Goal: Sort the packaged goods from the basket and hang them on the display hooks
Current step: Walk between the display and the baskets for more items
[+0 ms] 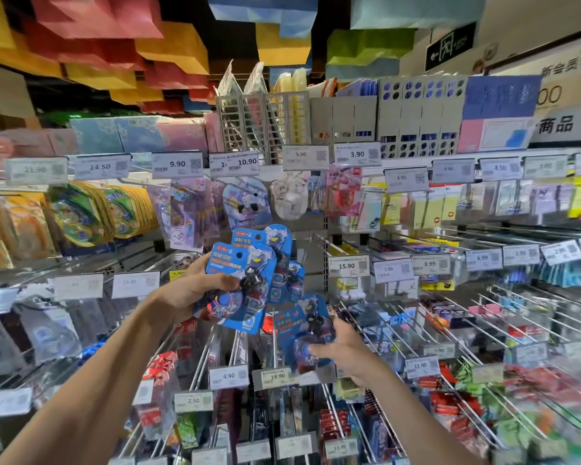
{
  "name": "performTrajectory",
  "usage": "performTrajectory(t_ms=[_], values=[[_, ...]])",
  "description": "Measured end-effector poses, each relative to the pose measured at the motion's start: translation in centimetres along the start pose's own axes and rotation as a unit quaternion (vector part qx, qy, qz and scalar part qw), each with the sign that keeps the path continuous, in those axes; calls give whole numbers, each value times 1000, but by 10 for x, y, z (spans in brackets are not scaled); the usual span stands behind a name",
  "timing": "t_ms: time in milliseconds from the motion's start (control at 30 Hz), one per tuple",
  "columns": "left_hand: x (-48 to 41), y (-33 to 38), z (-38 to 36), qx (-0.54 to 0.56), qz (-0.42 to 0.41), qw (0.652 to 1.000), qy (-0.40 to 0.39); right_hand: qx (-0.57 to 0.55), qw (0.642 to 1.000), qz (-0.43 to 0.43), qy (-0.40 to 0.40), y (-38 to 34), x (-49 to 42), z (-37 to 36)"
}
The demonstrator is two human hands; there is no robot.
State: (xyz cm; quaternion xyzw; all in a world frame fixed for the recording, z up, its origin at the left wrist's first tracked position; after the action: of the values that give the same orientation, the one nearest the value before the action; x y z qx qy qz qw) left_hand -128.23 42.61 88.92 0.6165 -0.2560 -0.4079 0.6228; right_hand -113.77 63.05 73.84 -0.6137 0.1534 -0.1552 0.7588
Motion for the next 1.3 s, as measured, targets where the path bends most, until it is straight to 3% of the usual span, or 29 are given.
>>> performTrajectory(t_ms=[100,333,600,867,1033,1200,1300], values=[[-2,-4,3,19,10,1000,-7,1,1000,-10,16,7,-1,2],[-11,-15,13,72,16,997,5,-65,993,94,24,-31,-22,-16],[-11,-17,13,60,17,998,1,-37,990,115,73,-46,-37,-13],[-10,-18,10,59,24,998,-18,-68,995,70,19,-38,-42,-38],[-10,-15,8,55,24,998,-16,-66,987,84,116,-16,-41,-30],[-10,-16,7,57,27,998,-14,-104,989,56,94,-15,-56,-29],[-10,-16,7,60,19,998,-1,-114,984,-5,139,-11,-73,-18]])
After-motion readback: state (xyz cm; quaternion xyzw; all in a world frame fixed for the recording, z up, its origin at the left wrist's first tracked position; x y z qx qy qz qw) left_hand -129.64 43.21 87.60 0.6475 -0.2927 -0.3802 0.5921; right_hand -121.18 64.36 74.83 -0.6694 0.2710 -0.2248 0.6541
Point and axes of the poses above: each hand's wrist, its own x-axis away from the middle knuckle, its own z-axis out of the back of the hand, y = z × x, the point moved 8 cm from there along -x, towards the middle knuckle, and after that the axes turned 3 degrees about z, right-handed, at the moved point
